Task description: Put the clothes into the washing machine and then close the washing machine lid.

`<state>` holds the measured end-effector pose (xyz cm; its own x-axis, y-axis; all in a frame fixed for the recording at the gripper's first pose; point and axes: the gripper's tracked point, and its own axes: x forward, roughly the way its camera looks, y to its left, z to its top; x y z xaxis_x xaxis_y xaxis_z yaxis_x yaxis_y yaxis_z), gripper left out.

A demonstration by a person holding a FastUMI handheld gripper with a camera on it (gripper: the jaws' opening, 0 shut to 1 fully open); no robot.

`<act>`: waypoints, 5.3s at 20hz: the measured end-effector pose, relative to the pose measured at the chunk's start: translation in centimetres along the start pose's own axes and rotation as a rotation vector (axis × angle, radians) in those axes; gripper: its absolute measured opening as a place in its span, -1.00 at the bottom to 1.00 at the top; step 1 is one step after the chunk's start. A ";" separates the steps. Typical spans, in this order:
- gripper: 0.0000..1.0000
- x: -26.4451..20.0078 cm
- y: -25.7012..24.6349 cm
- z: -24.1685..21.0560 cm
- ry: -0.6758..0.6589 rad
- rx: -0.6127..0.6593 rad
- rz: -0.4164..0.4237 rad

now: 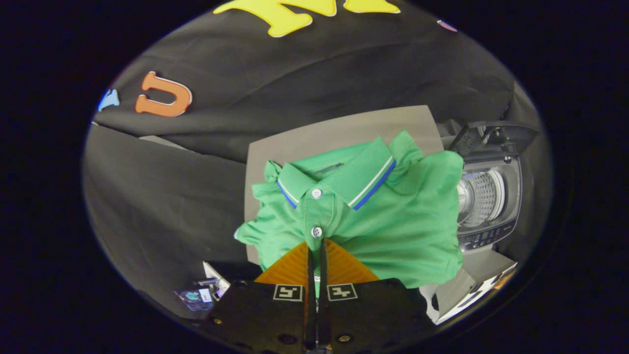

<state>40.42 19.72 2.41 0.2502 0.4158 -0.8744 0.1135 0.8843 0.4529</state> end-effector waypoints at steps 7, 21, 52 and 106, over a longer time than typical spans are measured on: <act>-0.90 -7.0 2.6 -0.6 -0.081 -0.042 0.100; -0.90 -22.5 2.4 -2.5 -0.332 -0.097 0.207; -0.90 -21.9 -20.0 0.9 -0.402 0.098 0.018; -0.87 10.7 -51.1 4.3 -0.388 0.256 -0.370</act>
<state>41.46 -21.95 -29.31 0.4775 -0.0610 -0.8765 0.4765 0.8561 0.2001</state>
